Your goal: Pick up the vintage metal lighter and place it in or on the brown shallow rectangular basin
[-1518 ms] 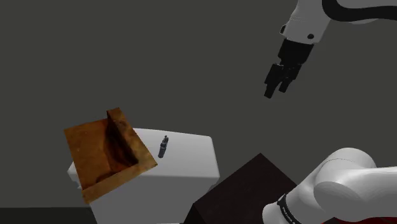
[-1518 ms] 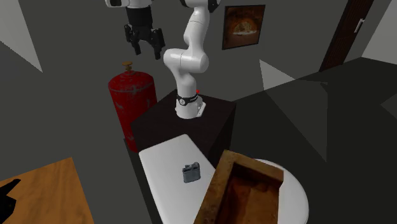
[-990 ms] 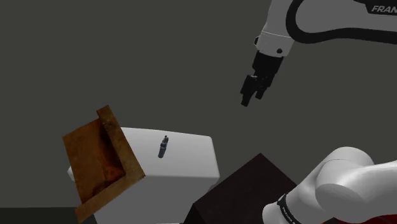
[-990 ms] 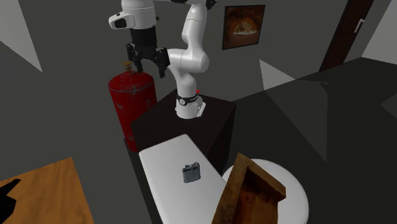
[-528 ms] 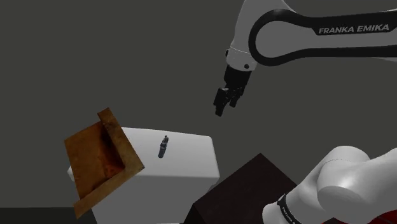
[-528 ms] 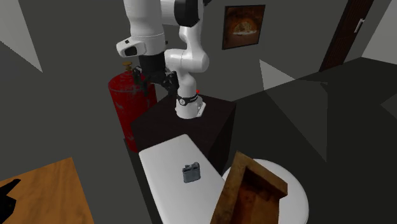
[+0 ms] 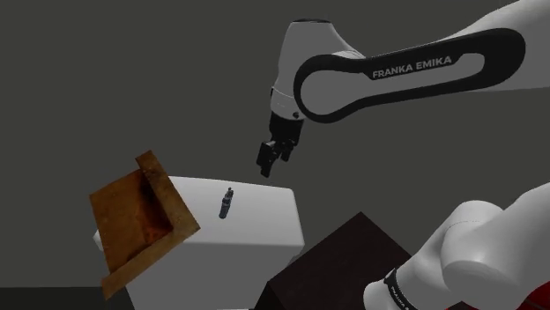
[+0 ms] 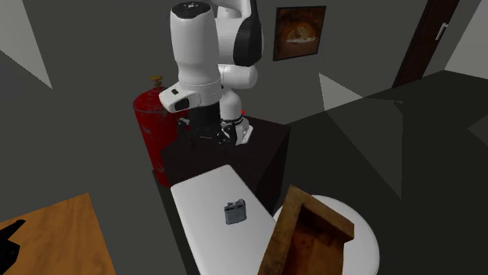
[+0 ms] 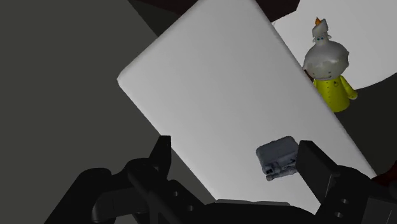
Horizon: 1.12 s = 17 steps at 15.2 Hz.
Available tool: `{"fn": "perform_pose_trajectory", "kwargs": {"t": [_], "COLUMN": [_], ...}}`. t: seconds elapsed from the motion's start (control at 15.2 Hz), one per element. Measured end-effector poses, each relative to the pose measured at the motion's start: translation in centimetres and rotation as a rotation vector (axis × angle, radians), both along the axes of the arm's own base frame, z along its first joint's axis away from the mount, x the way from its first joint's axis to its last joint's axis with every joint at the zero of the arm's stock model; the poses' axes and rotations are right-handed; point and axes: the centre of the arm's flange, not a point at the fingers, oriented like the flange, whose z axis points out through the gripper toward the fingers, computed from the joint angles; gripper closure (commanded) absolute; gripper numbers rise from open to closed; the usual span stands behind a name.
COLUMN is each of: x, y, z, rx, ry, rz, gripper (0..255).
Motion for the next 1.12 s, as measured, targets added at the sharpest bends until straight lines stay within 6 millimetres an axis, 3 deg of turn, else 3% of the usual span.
{"fn": "perform_pose_trajectory", "kwargs": {"t": [0.66,1.12], "x": [4.4,4.7], "y": [9.1,10.1], "z": [-7.6,-11.4], "rx": [0.020,0.023], "ry": [-0.025,-0.028], "rz": [0.144,0.158], "gripper": [0,0]}}
